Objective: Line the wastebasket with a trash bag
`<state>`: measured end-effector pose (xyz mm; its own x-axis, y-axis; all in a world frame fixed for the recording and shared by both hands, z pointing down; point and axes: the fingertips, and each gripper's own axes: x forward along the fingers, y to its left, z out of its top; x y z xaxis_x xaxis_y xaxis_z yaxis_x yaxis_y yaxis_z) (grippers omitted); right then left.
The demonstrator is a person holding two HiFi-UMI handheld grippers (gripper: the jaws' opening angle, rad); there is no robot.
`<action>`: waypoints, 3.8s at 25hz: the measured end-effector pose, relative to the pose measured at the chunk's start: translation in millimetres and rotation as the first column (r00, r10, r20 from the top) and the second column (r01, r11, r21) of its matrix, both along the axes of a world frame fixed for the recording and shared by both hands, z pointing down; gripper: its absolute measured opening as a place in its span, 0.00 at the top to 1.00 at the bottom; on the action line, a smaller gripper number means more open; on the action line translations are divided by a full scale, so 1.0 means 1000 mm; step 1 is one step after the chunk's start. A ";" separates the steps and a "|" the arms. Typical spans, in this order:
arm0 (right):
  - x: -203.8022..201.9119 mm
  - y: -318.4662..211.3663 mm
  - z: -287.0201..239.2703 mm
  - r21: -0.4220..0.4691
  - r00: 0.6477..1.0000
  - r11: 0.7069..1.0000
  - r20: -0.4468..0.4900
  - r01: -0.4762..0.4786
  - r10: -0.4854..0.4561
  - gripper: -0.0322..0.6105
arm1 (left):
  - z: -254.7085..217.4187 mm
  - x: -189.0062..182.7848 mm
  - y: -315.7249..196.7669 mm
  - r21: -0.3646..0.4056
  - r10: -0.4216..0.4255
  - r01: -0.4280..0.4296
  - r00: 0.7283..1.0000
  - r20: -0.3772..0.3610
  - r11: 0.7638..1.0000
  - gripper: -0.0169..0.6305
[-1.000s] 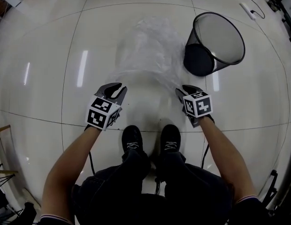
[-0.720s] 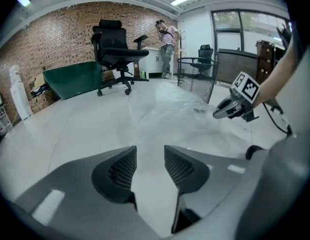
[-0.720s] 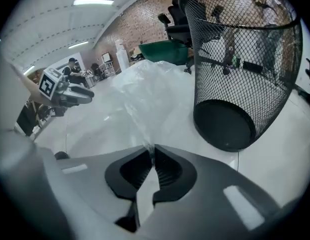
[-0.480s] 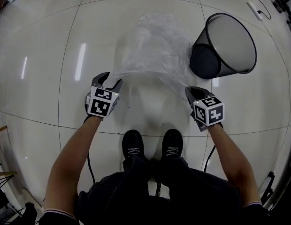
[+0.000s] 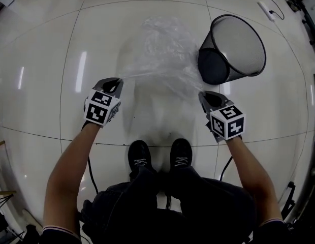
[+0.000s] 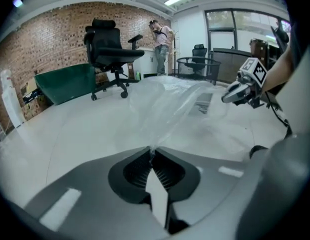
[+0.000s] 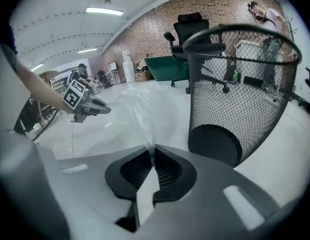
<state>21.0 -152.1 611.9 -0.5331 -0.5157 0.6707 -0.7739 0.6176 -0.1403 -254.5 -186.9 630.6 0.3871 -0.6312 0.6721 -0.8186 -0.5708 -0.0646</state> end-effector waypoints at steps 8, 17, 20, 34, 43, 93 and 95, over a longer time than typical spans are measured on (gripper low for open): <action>-0.010 0.005 -0.106 0.177 0.996 0.980 -0.033 0.086 -0.081 0.95 | -0.128 -0.008 0.006 0.188 0.016 -0.009 0.999 -0.035 0.982 0.96; -0.022 0.007 -0.254 0.399 0.987 0.903 -0.069 0.158 -0.142 0.95 | -0.280 0.007 0.018 0.398 0.060 -0.013 0.993 -0.105 0.917 0.96; -0.022 0.008 -0.301 0.461 0.988 0.874 -0.068 0.152 -0.135 0.95 | -0.326 0.015 0.020 0.453 0.090 -0.020 0.987 -0.133 0.891 0.96; 0.030 0.000 -0.472 0.696 0.997 0.714 -0.017 0.069 -0.080 0.95 | -0.497 0.110 0.016 0.621 0.271 -0.108 0.947 -0.174 0.777 0.96; 0.092 -0.029 -0.537 0.768 0.999 0.639 0.041 -0.037 0.008 0.95 | -0.547 0.200 -0.025 0.682 0.420 -0.195 0.890 -0.180 0.705 0.96; 0.166 -0.125 -0.385 0.606 0.992 0.786 0.044 -0.122 0.121 0.95 | -0.382 0.272 -0.140 0.448 0.333 -0.198 0.910 -0.247 0.872 0.96; 0.169 -0.129 -0.374 0.591 0.991 0.797 0.043 -0.127 0.126 0.95 | -0.371 0.273 -0.143 0.429 0.325 -0.198 0.913 -0.248 0.881 0.96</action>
<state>190.2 -280.8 237.5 -0.4358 -0.8745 0.2128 -0.8511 0.4773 0.2186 18.2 -329.9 259.8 0.7187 -0.6607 0.2168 -0.6572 -0.7472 -0.0983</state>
